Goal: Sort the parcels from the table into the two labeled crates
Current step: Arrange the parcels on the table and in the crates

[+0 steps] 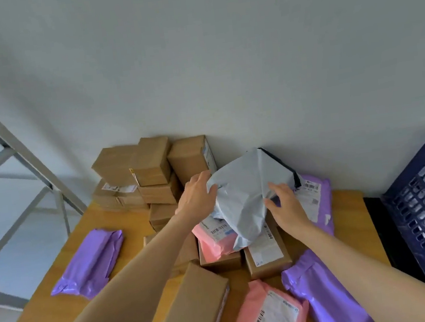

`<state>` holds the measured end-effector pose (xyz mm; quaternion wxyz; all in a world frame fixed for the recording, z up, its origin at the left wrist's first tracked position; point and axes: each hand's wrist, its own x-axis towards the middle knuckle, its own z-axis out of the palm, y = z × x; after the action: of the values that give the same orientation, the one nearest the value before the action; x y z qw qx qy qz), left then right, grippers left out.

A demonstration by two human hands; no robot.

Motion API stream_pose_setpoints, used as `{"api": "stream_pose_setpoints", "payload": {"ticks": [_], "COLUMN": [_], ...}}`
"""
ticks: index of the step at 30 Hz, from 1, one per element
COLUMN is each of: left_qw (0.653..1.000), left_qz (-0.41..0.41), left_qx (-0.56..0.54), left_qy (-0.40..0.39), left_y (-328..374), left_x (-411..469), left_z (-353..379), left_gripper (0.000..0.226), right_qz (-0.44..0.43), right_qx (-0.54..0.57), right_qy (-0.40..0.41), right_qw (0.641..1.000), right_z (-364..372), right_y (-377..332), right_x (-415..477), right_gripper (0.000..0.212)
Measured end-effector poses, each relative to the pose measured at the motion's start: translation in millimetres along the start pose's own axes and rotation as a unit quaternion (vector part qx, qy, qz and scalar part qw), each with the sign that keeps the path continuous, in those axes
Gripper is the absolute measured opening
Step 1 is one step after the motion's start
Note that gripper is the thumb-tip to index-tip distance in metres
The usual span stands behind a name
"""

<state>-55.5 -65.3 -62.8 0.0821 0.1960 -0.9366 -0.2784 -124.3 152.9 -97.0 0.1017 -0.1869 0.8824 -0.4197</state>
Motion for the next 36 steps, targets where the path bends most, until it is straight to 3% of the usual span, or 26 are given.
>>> {"api": "stream_pose_setpoints", "payload": {"ticks": [7, 15, 19, 26, 32, 36], "left_qw": [0.993, 0.988, 0.983, 0.978, 0.976, 0.963], "left_qz": [0.048, 0.032, 0.012, 0.003, -0.001, -0.018], "left_qx": [-0.046, -0.052, -0.081, -0.131, -0.156, -0.228], "left_qy": [-0.097, -0.144, -0.163, -0.161, -0.153, -0.142], "left_y": [-3, -10, -11, -4, 6, 19], "left_x": [55, 76, 81, 73, 59, 49], "left_z": [12, 30, 34, 35, 23, 9], "left_gripper": [0.05, 0.057, 0.047, 0.036, 0.031, 0.025], "right_qz": [0.079, 0.108, 0.119, 0.135, 0.101, 0.082], "right_qx": [0.041, 0.174, 0.227, 0.298, 0.28, 0.269], "right_qy": [0.003, 0.013, 0.004, 0.014, 0.021, 0.049], "right_qw": [0.996, 0.979, 0.967, 0.945, 0.955, 0.958], "right_z": [16, 21, 25, 31, 20, 4], "right_y": [1, -2, -5, -7, -13, -17], "right_x": [16, 15, 14, 17, 11, 4], "right_gripper": [0.057, 0.058, 0.06, 0.067, 0.075, 0.082]}}
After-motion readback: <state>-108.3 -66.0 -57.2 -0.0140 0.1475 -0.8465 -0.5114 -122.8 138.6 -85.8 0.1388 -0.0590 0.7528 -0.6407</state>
